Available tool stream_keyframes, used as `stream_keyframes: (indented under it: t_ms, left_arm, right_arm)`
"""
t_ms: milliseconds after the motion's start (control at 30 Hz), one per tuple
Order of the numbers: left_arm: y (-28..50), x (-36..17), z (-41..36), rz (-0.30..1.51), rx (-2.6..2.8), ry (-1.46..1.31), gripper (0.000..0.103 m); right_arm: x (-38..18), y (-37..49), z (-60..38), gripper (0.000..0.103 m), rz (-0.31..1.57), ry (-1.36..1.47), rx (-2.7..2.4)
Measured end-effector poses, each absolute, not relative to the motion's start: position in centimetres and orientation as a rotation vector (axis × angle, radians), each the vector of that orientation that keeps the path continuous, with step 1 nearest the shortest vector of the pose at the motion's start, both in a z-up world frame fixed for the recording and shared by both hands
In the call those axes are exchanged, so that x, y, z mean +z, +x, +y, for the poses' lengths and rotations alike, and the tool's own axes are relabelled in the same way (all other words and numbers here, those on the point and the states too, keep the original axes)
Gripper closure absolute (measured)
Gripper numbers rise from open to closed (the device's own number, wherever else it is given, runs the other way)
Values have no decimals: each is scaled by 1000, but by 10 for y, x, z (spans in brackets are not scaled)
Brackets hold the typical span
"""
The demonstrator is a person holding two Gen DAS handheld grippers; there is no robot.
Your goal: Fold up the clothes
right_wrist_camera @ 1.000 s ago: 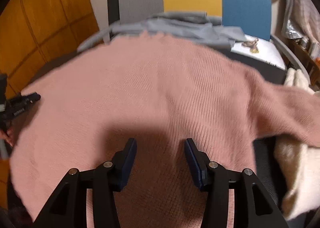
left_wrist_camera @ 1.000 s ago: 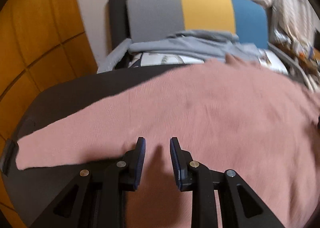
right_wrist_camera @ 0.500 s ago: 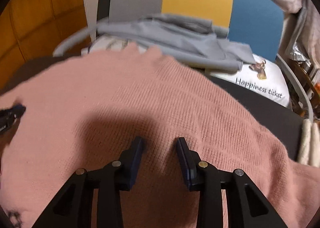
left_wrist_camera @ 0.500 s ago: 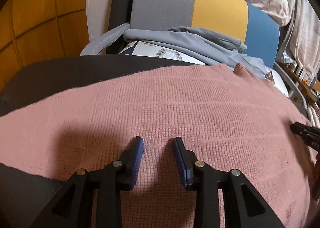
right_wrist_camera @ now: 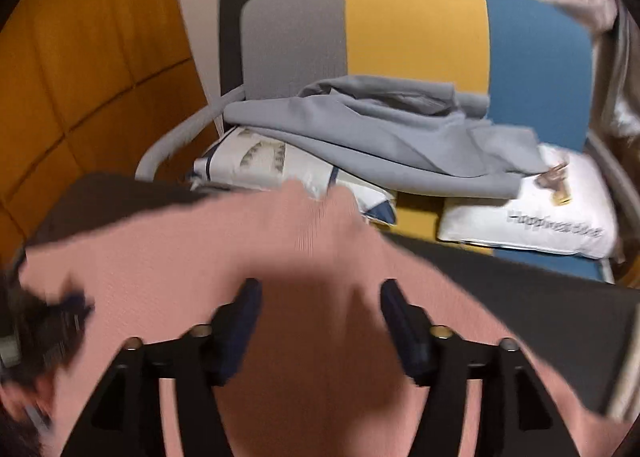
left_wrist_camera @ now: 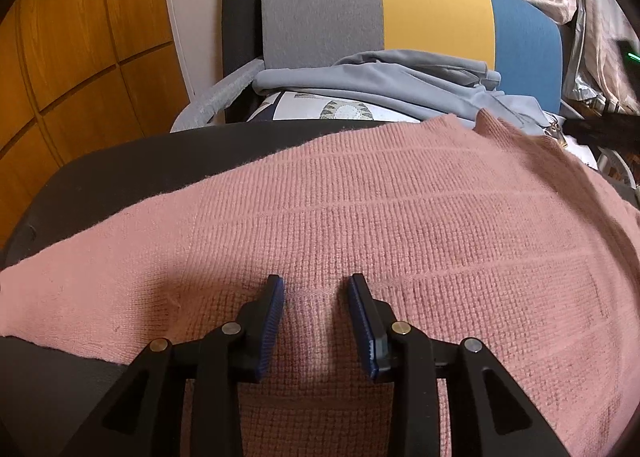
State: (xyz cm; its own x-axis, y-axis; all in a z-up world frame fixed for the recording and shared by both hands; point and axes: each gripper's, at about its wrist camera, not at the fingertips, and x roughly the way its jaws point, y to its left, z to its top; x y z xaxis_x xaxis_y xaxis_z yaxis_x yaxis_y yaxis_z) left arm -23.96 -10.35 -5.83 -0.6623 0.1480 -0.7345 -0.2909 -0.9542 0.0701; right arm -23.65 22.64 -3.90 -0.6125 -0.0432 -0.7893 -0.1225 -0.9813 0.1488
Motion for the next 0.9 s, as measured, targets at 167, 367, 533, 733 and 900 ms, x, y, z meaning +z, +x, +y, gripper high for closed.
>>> stream_keyframes:
  t_ms: [167,367,533,733,900]
  left_arm:
    - [-237,-59,-104,261,2662,-1138,68]
    - [-237,-60,-102,260,2675,-1130,68]
    - [-236,-60,-101,269,2684,-1124,68]
    - [-234,-60,-101,266,2687,-1124,68]
    - [-234,-60,-101,261,2686,-1126,68]
  right_arm:
    - [-47,-301,243,38,365,-1450,2730]
    - [-57,-365,256,39,423,-1548,2697]
    - [-57,-372,252,82,443,-1550,2730]
    - [-25,-352,239,91,404,-1414,2843]
    - [6,-326,226,92,380,-1271,2960]
